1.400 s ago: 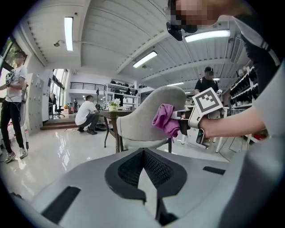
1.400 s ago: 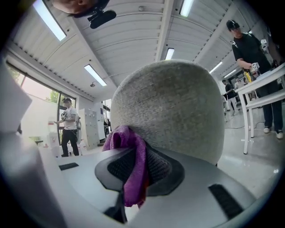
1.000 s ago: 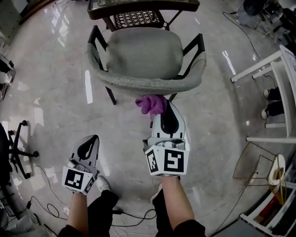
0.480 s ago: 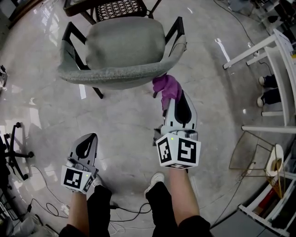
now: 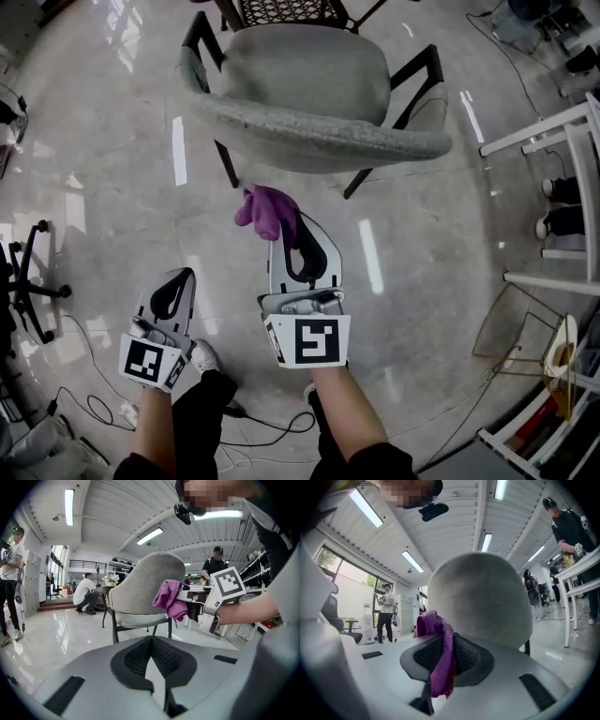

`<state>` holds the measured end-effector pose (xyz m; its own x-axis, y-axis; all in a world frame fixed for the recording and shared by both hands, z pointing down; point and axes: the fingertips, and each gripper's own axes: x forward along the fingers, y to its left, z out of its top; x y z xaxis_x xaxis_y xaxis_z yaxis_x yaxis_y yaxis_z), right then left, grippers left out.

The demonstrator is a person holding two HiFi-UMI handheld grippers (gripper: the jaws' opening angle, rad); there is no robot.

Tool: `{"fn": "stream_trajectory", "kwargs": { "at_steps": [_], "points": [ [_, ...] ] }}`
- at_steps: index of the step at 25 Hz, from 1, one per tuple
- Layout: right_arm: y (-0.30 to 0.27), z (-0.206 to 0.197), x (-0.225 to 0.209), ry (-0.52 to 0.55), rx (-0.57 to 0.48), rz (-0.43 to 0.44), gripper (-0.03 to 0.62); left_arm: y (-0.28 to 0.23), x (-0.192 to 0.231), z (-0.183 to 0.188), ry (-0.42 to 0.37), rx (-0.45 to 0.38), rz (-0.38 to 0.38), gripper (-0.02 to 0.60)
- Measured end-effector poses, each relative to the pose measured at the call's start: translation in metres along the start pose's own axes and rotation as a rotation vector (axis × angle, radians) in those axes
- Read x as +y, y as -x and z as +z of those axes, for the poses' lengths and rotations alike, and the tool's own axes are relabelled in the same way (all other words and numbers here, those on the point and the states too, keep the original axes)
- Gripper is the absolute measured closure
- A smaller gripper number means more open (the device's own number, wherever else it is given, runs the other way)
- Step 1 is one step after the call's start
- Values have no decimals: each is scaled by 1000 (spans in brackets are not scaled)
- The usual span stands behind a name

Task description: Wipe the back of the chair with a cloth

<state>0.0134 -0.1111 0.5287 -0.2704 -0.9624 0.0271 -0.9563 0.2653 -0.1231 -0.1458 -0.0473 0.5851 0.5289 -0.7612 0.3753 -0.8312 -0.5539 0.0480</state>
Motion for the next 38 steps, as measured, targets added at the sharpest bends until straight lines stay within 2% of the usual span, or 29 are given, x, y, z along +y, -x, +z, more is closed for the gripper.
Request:
{"fn": "stream_trajectory", "kwargs": {
  "at_steps": [4,8,10,13,20,23,27,31,34,38],
  "points": [
    [-51,-33,45,3,32,31,522,31,48,-30,-43,37,50,572],
    [-89,-52,55,-25,-10,26,522,45,90,-58,-31,52,114,572],
    [-102,-63,56,-19,20,28,522,46,101,-67,-24,52,131,572],
    [-111,-65,45,-17,12,17,522,36,93,-77,-42,58,113,572],
    [-86,-56,15,-3,-33,15,522,-3,41,-80,-132,83,-1,572],
    [-70,-51,-4,26,-36,12,522,-14,18,-91,-163,158,-54,572],
    [-47,-47,-45,25,-47,-15,520,-39,-11,-72,-110,61,-73,572],
    [-21,-49,-111,34,-51,-131,522,-56,-34,-76,-115,68,-93,572],
    [-12,-44,-168,37,-97,-229,520,-67,-51,-77,-125,62,-112,572],
    [-11,-43,-216,46,-57,-308,520,-71,-71,-75,-162,97,-158,572]
  ]
}}
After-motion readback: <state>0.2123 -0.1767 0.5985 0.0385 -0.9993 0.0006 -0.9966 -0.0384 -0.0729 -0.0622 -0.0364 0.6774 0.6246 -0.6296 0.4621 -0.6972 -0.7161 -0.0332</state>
